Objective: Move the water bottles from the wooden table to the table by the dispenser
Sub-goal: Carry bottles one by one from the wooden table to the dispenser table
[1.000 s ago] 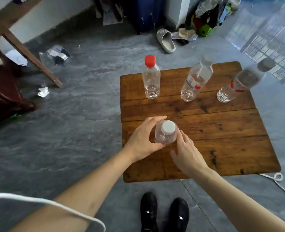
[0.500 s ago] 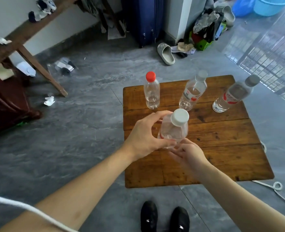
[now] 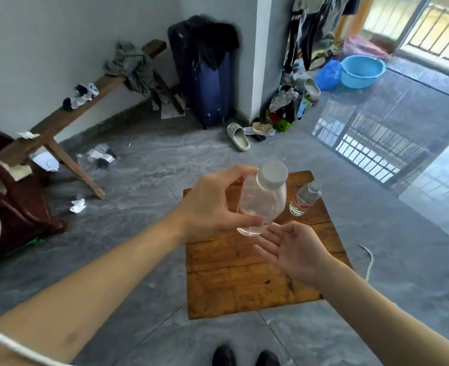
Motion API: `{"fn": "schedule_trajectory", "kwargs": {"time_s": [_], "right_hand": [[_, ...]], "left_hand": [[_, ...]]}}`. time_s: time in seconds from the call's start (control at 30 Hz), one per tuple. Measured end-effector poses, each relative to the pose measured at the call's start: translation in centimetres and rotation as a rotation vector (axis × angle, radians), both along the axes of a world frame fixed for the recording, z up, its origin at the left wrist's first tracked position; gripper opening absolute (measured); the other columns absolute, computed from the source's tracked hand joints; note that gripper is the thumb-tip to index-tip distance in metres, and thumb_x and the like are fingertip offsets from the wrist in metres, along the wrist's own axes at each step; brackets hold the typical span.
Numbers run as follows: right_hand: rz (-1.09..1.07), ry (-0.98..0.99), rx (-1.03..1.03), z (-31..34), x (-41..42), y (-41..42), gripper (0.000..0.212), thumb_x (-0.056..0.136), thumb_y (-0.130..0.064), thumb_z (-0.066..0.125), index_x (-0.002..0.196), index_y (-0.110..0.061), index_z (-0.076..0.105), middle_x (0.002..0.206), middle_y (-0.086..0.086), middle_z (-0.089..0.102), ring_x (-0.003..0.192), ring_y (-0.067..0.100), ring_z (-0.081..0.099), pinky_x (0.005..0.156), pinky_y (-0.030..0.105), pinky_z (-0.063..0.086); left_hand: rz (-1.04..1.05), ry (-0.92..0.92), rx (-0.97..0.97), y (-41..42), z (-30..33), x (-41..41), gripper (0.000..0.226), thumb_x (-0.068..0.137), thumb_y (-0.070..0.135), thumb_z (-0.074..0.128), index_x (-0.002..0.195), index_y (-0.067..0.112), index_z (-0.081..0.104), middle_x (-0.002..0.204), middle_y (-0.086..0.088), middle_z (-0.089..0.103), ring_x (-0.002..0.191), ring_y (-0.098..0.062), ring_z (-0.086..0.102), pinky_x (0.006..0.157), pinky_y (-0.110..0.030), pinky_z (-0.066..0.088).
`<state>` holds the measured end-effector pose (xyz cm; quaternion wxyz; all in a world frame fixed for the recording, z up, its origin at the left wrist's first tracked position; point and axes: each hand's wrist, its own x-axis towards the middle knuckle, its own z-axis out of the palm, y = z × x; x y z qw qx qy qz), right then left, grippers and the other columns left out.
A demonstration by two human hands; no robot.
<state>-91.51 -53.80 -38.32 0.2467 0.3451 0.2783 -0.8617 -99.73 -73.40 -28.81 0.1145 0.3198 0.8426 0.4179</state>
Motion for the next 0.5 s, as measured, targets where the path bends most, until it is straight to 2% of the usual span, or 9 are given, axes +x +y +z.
{"fn": "schedule_trajectory", "kwargs": {"time_s": [0.1,0.17,0.27,0.43,0.5], "right_hand": [[0.006,0.04,-0.002,4.8,0.7,0.8,0.043,0.094,-0.017,0.034,0.125,-0.003,0.058,0.121,0.017,0.071,0.108,0.032,0.07,0.095,0.045,0.05],[0.041,0.054,0.021,8.2,1.2,1.1,0.045,0.094,-0.018,0.033,0.128,-0.002,0.058,0.121,0.018,0.07,0.107,0.032,0.07,0.093,0.045,0.051],[0.092,0.065,0.067,13.2,2.5,1.9,0.045,0.094,-0.02,0.034,0.126,0.0,0.061,0.117,0.018,0.072,0.099,0.031,0.073,0.083,0.042,0.055],[0.101,0.102,0.127,19.3,5.1,3.6,0.046,0.094,-0.02,0.036,0.127,0.001,0.059,0.118,0.02,0.071,0.101,0.032,0.072,0.084,0.042,0.057],[0.087,0.125,0.132,21.3,6.1,4.2,0.045,0.094,-0.021,0.037,0.128,0.001,0.059,0.12,0.02,0.07,0.106,0.032,0.071,0.084,0.042,0.057]], "left_hand": [[0.03,-0.056,0.066,0.6,5.3,0.4,0.069,0.063,0.037,0.096,0.119,0.048,0.057,0.11,0.023,0.069,0.108,0.004,0.065,0.091,-0.014,0.051],[0.05,-0.102,0.094,1.2,8.5,1.1,0.07,0.06,0.048,0.092,0.12,0.048,0.057,0.116,0.02,0.068,0.111,-0.001,0.065,0.096,-0.026,0.054],[0.079,-0.117,0.134,2.0,12.9,2.9,0.076,0.058,0.054,0.09,0.125,0.044,0.056,0.12,0.019,0.067,0.112,0.0,0.064,0.095,-0.027,0.052],[0.108,-0.117,0.225,3.3,18.8,5.8,0.077,0.056,0.052,0.092,0.125,0.043,0.059,0.119,0.012,0.071,0.112,-0.011,0.068,0.1,-0.042,0.055],[0.1,-0.101,0.245,4.0,20.6,6.7,0.079,0.055,0.053,0.093,0.125,0.042,0.059,0.117,0.01,0.072,0.111,-0.014,0.069,0.099,-0.043,0.056]]}}
